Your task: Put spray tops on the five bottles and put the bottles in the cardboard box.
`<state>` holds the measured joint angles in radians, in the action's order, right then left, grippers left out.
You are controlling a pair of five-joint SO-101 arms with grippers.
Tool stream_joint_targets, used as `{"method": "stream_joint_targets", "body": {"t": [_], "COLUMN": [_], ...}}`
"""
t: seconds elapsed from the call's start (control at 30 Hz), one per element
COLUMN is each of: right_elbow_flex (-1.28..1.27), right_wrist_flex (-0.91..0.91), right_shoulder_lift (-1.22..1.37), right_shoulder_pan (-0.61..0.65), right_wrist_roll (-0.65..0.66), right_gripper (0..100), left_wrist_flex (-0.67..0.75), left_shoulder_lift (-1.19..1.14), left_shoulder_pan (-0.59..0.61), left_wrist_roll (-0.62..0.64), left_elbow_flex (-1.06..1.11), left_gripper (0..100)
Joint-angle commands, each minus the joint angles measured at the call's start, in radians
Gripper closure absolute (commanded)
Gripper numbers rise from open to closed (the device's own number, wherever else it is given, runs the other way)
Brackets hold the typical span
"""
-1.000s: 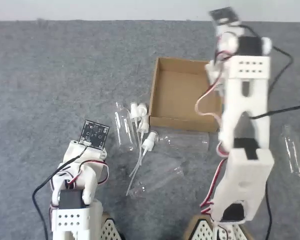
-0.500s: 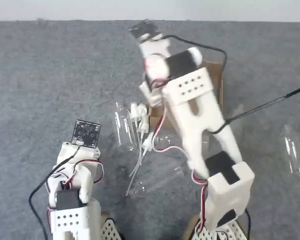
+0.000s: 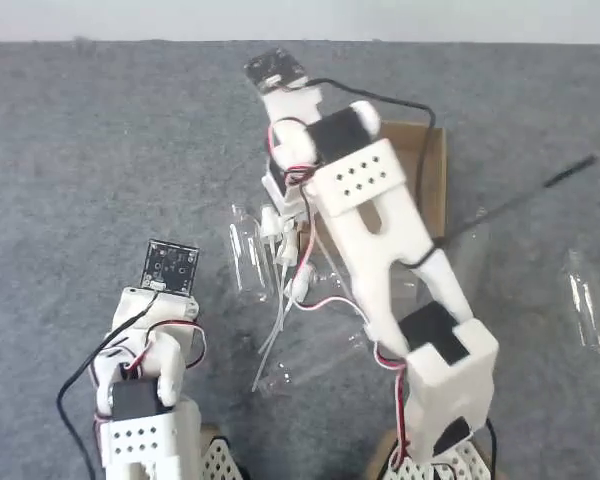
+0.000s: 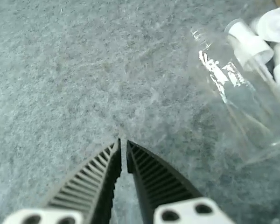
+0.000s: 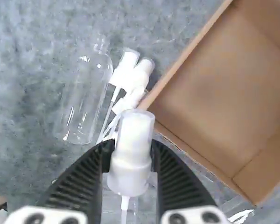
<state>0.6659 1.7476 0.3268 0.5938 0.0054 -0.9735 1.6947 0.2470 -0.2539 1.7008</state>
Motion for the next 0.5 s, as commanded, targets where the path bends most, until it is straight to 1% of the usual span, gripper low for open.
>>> {"method": "stream_joint_targets", "body": {"t": [0.0,0.3,0.47], "right_elbow_flex": [0.015,0.014,0.009], "right_wrist_flex": [-0.039,-0.081,-0.114], "right_shoulder_lift": [-0.004,0.001,0.001], "right_shoulder_pan": [0.022,0.022,0.022], "right_wrist_roll": [-0.014,-0.150,-0.201], "right_gripper": [98.1,98.1,98.1], "left_wrist_flex": [-0.003,-0.003,-0.005], "left_shoulder_lift": [0.017,0.017,0.017], "left_shoulder_pan": [0.006,0.006,0.006], "left_wrist_roll": [0.009,0.009,0.009], "left_elbow_flex": [-0.008,-0.008,-0.008], "left_gripper": [99,99,99]}}
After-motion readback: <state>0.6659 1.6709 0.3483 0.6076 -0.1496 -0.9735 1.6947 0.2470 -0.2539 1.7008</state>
